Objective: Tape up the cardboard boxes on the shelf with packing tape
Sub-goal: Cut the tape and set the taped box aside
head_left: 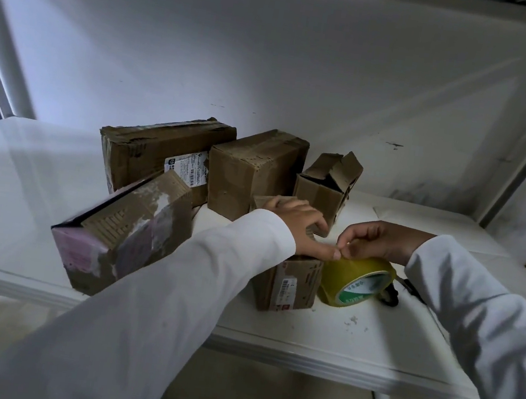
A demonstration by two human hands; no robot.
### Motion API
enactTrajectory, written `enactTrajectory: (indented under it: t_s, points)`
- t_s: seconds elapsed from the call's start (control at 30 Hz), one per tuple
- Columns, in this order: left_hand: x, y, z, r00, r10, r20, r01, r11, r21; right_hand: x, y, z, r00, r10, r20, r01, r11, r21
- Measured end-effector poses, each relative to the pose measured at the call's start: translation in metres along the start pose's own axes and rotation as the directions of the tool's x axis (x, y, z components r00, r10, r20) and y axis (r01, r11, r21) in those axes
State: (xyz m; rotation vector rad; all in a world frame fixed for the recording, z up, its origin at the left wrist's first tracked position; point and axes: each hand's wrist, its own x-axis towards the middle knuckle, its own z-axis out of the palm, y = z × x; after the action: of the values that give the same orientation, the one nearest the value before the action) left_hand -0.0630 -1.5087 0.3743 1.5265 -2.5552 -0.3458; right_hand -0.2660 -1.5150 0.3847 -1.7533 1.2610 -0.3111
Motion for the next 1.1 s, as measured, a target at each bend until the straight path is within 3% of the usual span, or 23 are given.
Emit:
enactTrajectory:
  t_s: [0.13,0.23,0.47,0.67,0.87,1.03,1.1]
  points:
    - [-0.002,0.0,0.003,1.0,0.018,0.003,-0.018,0.998,-0.053,-0.016,0.025,-0.012,0.993,-0.032,-0.11,0.044,0.992,0.117]
    - [-0.003,0.005,0.001,0.999,0.009,0.047,-0.01,1.0,0.006,-0.024,0.035,-0.006,0.979,-0.066,-0.193,0.1,0.98,0.171]
    - [0.005,0.042,0.001,0.951,-0.259,0.17,0.206,0.938,0.279,-0.024,0.016,0.018,0.942,-0.038,-0.333,0.088,0.986,0.138]
    - [0.0,0.047,0.004,0.935,-0.342,0.094,0.315,0.922,0.225,-0.024,0.006,0.029,0.907,0.025,-0.419,0.044,0.987,0.154]
    - [-0.024,0.036,-0.026,0.805,-0.568,0.174,0.562,0.823,0.086,-0.024,0.003,0.033,0.889,0.02,-0.458,0.029,0.995,0.1]
    - [-0.028,0.01,-0.03,0.829,-0.525,0.194,0.537,0.843,-0.013,-0.028,0.002,0.031,0.881,0.037,-0.471,0.033,0.99,0.139]
    - [-0.028,-0.006,-0.03,0.832,-0.518,0.201,0.547,0.826,-0.136,-0.028,0.002,0.032,0.881,0.041,-0.472,0.022,0.992,0.127]
